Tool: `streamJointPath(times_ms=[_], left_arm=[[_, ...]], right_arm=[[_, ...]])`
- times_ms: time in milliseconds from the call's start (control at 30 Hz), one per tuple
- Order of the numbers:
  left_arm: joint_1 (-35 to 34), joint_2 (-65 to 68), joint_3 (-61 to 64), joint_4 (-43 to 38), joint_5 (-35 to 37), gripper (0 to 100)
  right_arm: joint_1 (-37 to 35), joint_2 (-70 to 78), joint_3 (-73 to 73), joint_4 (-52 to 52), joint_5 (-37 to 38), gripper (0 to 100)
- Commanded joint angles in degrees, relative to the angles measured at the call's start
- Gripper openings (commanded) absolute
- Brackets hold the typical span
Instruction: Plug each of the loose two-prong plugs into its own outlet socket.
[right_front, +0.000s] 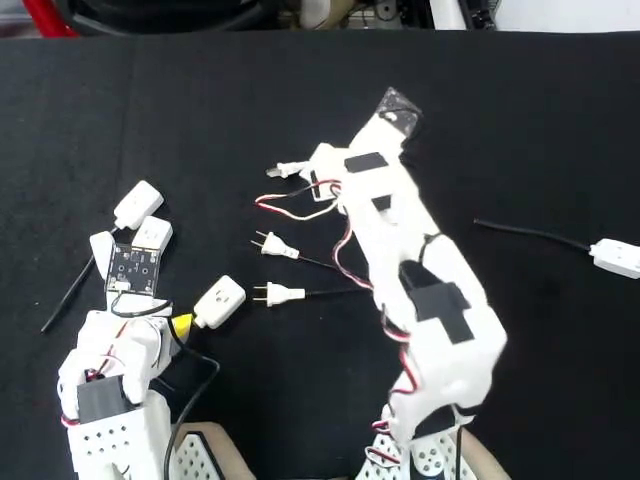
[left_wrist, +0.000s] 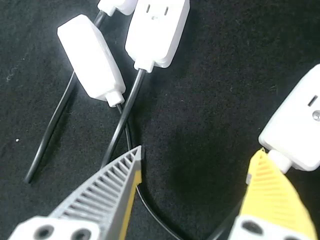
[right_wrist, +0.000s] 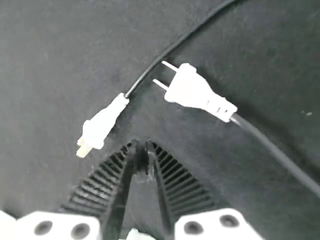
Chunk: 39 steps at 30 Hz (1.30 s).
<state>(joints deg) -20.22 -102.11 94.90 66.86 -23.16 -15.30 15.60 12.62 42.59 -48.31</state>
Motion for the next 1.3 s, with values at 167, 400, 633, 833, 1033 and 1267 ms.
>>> streamJointPath(times_ms=[167,400,633,833,1033,1267], left_arm=[[-0.2,-0.2,-0.3,-1.0,-0.3,32],[-0.6,-0.2,-0.3,-1.0,-0.3,32],[-0.6,-0.2,-0.3,-1.0,-0.3,32],[-0.6,-0.2,-0.3,-1.1,-0.3,32],[-0.5,-0.2,-0.3,-1.1,-0.3,32],[-0.6,-0.2,-0.3,-1.1,-0.3,32]], right_arm=[[8.4,-14.0,10.2,-1.4,7.5,18.0],[8.5,-9.9,8.4,-10.9,1.7,24.0],[9.4,8.4,-6.2,-11.9,-0.1,25.3],[9.8,15.7,-14.4,-11.4,0.0,25.1],[12.6,14.9,-15.0,-12.1,-0.6,25.1],[15.5,23.5,-25.4,-6.9,3.8,25.0]])
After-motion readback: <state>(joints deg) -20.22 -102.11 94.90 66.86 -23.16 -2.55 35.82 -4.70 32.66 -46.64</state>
